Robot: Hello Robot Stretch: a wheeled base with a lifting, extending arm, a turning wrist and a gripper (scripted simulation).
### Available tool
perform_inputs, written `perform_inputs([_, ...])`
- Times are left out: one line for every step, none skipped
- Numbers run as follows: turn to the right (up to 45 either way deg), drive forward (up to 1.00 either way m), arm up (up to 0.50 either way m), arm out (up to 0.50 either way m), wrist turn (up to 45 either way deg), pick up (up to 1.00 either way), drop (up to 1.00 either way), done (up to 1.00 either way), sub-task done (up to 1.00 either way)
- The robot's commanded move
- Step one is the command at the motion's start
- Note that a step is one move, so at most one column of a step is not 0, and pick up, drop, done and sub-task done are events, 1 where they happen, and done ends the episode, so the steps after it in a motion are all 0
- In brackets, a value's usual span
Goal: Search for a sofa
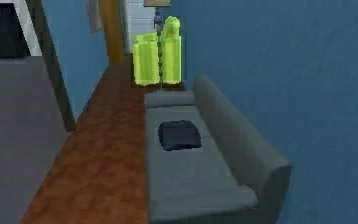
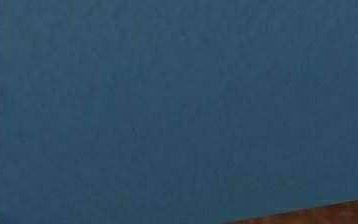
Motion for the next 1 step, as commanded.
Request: perform_inputs([0.0,0.0,0.0,0.0,0.0,0.0,0.0,1.0,0.0])
